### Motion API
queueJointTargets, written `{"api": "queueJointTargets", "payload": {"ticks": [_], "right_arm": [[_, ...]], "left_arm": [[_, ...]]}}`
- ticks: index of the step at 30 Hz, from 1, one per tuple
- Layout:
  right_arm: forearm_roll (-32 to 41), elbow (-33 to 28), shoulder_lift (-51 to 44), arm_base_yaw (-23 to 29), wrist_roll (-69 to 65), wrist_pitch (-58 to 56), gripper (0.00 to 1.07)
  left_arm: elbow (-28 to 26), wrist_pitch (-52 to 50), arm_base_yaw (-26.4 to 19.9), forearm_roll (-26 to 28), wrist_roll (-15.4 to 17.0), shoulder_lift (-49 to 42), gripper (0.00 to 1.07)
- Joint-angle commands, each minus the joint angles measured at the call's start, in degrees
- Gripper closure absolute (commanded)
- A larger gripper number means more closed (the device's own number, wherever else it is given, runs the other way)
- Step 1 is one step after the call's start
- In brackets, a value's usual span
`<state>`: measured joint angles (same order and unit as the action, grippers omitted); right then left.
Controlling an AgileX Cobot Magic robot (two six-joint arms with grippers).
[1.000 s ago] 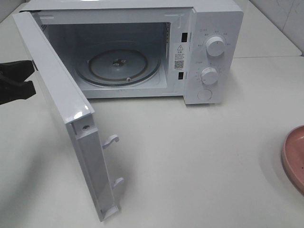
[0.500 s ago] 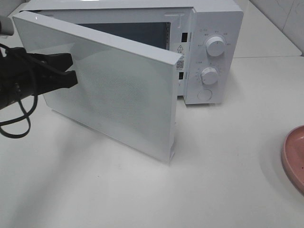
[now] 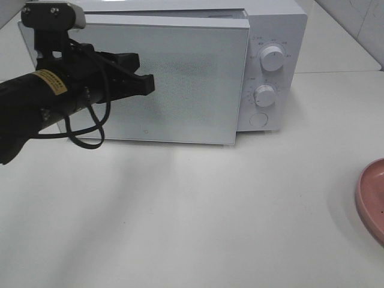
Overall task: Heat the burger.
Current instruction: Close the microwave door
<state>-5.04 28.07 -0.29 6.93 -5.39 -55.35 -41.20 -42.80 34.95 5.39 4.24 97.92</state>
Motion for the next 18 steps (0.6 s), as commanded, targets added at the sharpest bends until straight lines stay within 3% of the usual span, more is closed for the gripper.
{"api": "queueJointTargets", "payload": {"ticks": [1,13,16,18], "right_arm": [[-0.4,0.0,-1.6,-0.34,0.69,0.17,0.38],[-0.4,0.0,-1.6,-0.34,0.69,0.17,0.38],[-0.4,0.0,-1.6,-0.34,0.69,0.17,0.38],[-0.4,0.0,-1.6,-0.34,0.69,0.17,0.38]], "left_arm": [[-3.32,0.97,2.12,2.46,-2.06,1.66,1.07],[-13.69,2.58,6.82,13.46,-10.83,8.71,1.07],[-14.55,2.75,7.1,14.9,-11.63,9.28,1.07],[-17.65,2.98,8.42,19.19,-14.9,11.29,1.07]]}}
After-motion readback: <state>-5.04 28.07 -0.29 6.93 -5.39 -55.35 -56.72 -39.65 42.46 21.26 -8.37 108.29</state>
